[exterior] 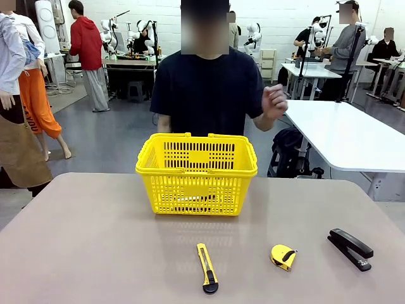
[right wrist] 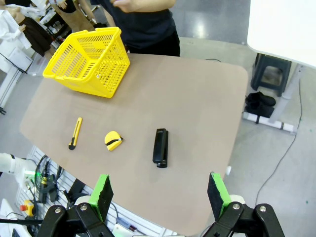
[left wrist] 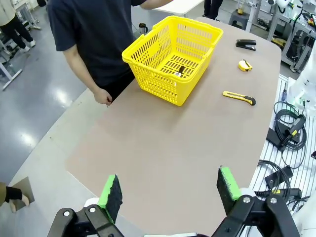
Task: Place the items the person wants into the basket.
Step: Pick up the item the person points to and place it in the Market Basket.
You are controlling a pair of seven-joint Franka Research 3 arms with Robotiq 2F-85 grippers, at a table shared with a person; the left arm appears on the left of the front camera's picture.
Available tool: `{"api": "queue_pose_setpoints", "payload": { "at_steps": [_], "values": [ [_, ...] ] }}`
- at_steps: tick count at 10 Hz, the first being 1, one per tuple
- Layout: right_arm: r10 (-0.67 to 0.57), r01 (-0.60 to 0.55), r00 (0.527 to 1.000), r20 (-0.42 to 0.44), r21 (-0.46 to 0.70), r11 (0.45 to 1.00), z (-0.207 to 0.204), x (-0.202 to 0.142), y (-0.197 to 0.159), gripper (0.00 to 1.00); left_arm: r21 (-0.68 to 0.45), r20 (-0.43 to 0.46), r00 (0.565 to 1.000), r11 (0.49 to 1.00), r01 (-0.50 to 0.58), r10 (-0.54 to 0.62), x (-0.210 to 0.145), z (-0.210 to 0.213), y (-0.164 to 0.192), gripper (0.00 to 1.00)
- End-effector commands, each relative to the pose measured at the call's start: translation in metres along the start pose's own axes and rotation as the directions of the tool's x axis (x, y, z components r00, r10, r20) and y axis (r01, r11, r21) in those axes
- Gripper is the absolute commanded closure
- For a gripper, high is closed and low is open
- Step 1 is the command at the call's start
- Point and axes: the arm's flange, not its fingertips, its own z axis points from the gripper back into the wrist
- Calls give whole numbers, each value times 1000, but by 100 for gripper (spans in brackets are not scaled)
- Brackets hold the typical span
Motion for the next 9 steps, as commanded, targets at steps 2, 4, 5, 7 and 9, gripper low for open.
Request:
{"api": "queue_pose_setpoints", "payload": {
  "at_steps": [2, 4, 5, 7, 9],
  "values": [
    [10, -10, 1000, 5, 17, 1000, -1, 0, 0, 0, 10, 8, 1000, 1000, 10, -10, 1, 0, 1, 0],
    [10, -10, 1000, 5, 17, 1000, -1, 0, 0, 0, 10, 8, 1000, 1000, 10, -10, 1, 0, 1, 0],
    [10, -10, 1000, 5, 17, 1000, -1, 0, 0, 0, 10, 8, 1000, 1000, 10, -10, 1, 0, 1, 0],
    [10, -10, 1000, 5, 17, 1000, -1, 0, 0, 0, 10, 8, 1000, 1000, 10, -10, 1, 0, 1, 0],
    [10, -10, 1000, 5, 17, 1000, -1, 0, 0, 0, 10, 8, 1000, 1000, 10, -10, 1, 0, 1, 0]
  ]
}}
